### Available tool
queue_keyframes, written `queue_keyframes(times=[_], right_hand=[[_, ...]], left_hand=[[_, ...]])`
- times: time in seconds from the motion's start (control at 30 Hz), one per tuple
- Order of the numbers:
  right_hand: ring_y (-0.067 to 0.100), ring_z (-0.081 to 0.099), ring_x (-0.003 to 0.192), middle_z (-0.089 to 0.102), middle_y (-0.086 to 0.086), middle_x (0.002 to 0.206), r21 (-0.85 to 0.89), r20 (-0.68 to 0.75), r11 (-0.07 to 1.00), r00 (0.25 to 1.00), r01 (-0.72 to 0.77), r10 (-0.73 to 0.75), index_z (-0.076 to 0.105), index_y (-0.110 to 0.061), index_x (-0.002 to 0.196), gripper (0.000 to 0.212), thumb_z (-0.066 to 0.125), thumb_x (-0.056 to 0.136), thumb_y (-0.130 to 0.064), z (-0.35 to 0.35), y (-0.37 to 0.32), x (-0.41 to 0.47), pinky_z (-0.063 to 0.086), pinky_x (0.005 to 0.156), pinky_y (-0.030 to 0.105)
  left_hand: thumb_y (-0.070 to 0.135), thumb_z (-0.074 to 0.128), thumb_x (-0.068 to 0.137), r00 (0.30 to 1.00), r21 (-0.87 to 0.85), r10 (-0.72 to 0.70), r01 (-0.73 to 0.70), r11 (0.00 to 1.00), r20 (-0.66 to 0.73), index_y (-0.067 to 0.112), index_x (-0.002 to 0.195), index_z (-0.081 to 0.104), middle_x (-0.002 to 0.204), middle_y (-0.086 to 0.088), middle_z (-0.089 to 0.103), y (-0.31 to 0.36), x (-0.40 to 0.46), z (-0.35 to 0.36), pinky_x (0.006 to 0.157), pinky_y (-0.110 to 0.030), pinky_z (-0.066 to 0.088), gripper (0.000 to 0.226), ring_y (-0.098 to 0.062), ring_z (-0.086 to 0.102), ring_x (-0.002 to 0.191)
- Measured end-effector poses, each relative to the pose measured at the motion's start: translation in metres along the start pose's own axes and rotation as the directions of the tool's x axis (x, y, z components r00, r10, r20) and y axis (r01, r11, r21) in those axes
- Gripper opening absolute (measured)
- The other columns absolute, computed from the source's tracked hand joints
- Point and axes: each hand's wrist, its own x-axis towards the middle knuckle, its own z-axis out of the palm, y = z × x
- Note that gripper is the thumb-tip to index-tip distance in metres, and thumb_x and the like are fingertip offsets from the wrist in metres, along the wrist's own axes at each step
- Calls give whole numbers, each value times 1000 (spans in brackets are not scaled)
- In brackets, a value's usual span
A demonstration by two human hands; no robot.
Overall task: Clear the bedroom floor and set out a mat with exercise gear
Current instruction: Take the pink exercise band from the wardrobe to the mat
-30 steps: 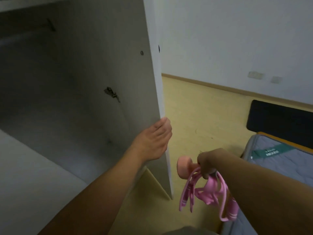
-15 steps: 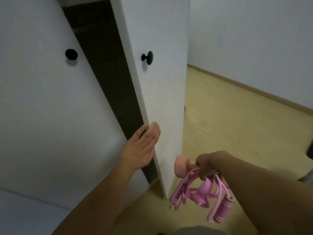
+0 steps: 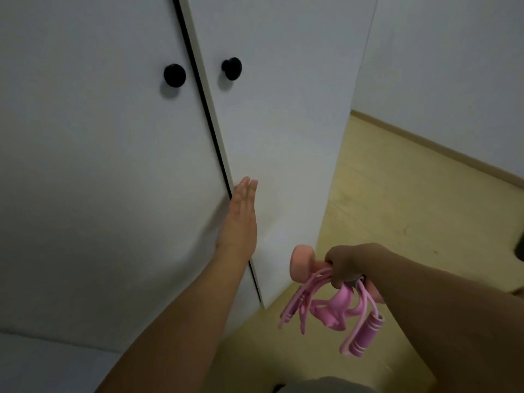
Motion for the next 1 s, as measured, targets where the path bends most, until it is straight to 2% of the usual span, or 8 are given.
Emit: queue_keyframes(times=[0.33, 0.4, 0.47, 0.57, 0.63, 0.73, 0.83, 1.0], right_hand=[[21, 59, 82, 62, 5, 95, 185, 5, 981, 999, -54, 54, 64, -11, 110, 32, 66, 79, -19, -8, 62, 29, 46, 69, 29], [21, 59, 81, 63, 5, 95, 207, 22, 976, 998, -62, 59, 64, -10, 111, 32, 65, 80, -18, -11, 88, 36, 46, 67, 29], [20, 59, 80, 62, 5, 94, 241, 30, 968, 998, -68, 62, 63, -9, 111, 31, 63, 81, -16, -16, 115, 44, 46, 65, 29], [20, 60, 80, 63, 5, 95, 306, 4, 949, 997, -79, 81, 64, -8, 110, 31, 64, 80, -17, -24, 167, 57, 48, 67, 31], [21, 60, 78, 63, 5, 92, 362, -14, 928, 995, -91, 102, 64, -8, 106, 28, 64, 80, -17, -33, 208, 62, 49, 67, 31], [24, 66, 79, 68, 7, 91, 450, -56, 885, 985, -122, 164, 66, -8, 103, 29, 65, 76, -19, -48, 280, 64, 56, 71, 35], [26, 70, 83, 71, 9, 92, 506, -97, 853, 974, -129, 205, 67, -9, 99, 29, 66, 72, -20, -62, 343, 67, 58, 73, 39], [24, 64, 76, 66, 6, 87, 560, -90, 812, 962, -165, 258, 64, -11, 96, 24, 68, 75, -21, -88, 430, 63, 55, 68, 34]], left_hand=[[31, 33, 93, 963, -289, -86, 161, 944, 255, -10, 148, -1, 153, -32, -24, 30, 43, -10, 106, -65, -18, 77, -60, -21, 135], [40, 30, 95, 980, -429, 34, 55, 901, 198, -7, 150, 0, 157, -28, -16, 47, 63, -27, 108, -60, -20, 78, -53, -16, 141], [48, 28, 95, 969, -599, 234, -144, 788, 74, 2, 153, 2, 160, -22, -7, 70, 88, -46, 114, -56, -16, 79, -41, -8, 147], [68, 15, 80, 872, -744, 482, -376, 553, -82, 11, 155, 4, 163, -12, 3, 111, 134, -89, 119, -52, -7, 94, -28, 0, 150], [76, 25, 80, 825, -787, 554, -413, 458, -111, 13, 155, 0, 163, -9, 6, 143, 163, -117, 120, -50, -3, 101, -25, 4, 150], [80, 49, 74, 802, -822, 583, -416, 389, -130, 16, 154, -13, 160, -9, 17, 194, 211, -160, 120, -51, 4, 120, -26, 15, 148], [83, 56, 67, 825, -840, 538, -411, 355, -176, 19, 151, -19, 155, -9, 29, 229, 256, -196, 118, -54, 10, 129, -27, 23, 144], [74, 54, 76, 827, -743, 460, -522, 418, -323, 15, 151, -17, 161, -9, 11, 273, 328, -255, 118, -55, 5, 119, -29, 12, 148]])
